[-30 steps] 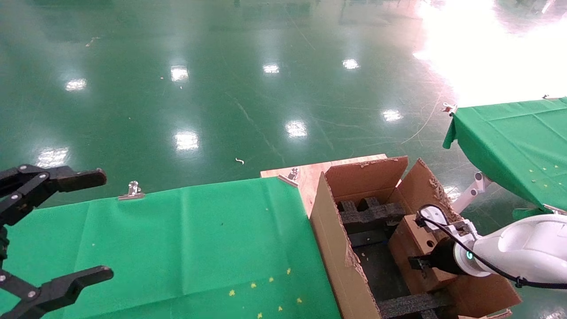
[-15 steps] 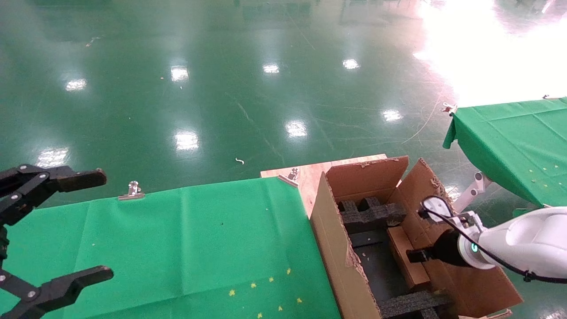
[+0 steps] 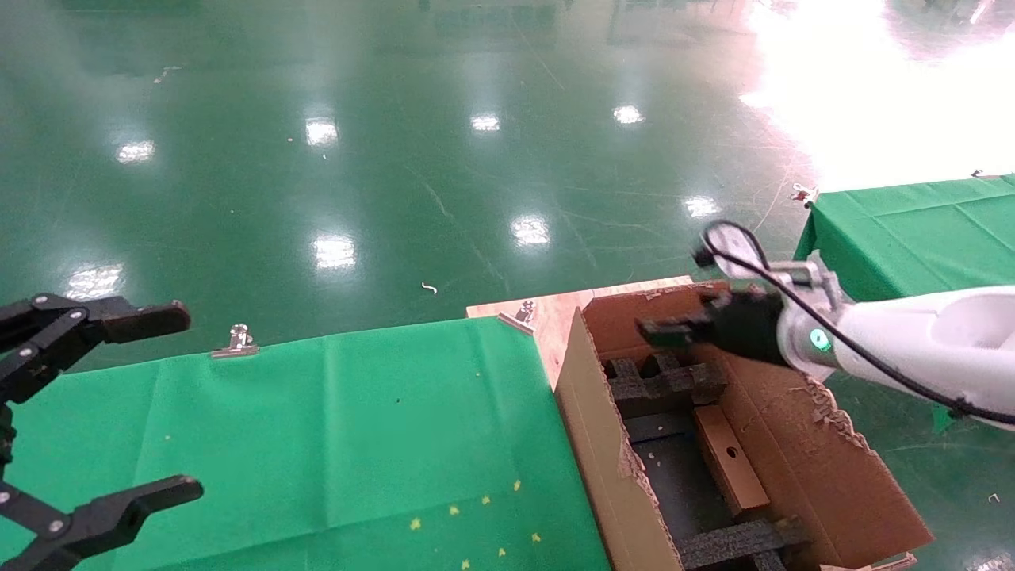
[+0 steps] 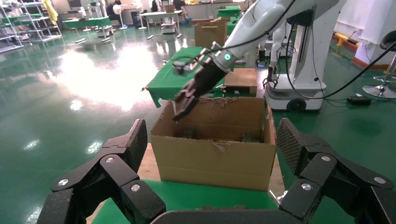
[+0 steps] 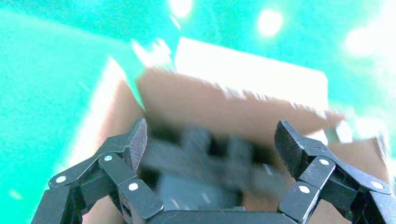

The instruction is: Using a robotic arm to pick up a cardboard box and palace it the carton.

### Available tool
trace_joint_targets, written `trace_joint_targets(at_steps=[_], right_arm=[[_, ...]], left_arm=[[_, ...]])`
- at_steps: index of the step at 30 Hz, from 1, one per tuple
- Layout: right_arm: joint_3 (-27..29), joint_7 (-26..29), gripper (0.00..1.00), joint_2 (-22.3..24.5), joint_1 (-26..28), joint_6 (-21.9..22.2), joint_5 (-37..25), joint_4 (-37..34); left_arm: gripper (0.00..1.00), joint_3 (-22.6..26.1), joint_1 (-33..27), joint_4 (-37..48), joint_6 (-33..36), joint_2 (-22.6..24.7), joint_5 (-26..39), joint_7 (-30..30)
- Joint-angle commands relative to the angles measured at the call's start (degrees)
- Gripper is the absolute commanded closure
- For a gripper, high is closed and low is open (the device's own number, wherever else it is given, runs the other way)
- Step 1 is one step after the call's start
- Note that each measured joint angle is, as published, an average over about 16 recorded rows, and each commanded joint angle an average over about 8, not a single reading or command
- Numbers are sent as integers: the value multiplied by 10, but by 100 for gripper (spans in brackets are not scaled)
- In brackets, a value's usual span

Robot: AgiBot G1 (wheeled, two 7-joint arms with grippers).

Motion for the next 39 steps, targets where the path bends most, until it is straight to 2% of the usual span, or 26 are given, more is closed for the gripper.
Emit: trace_joint_targets(at_steps=[1,6,9,18,23,39], right_arm=[[2,-30,0,-2,8,33,33,3],[6,-75,0,-7,23,73,99,7],[8,-85,0,-9,27,84,118,8],[23,-96,0,-10,18,70,124,7],[81,-151,0,-14,-11,25,158,3],[341,-395,0,-32,-144,-177,305,-11]], left_arm=[[0,0,0,0,0,0,0,0],[0,0,0,0,0,0,0,0],[0,0,0,0,0,0,0,0],[0,0,0,0,0,0,0,0],[0,0,0,0,0,0,0,0],[0,0,0,0,0,0,0,0]])
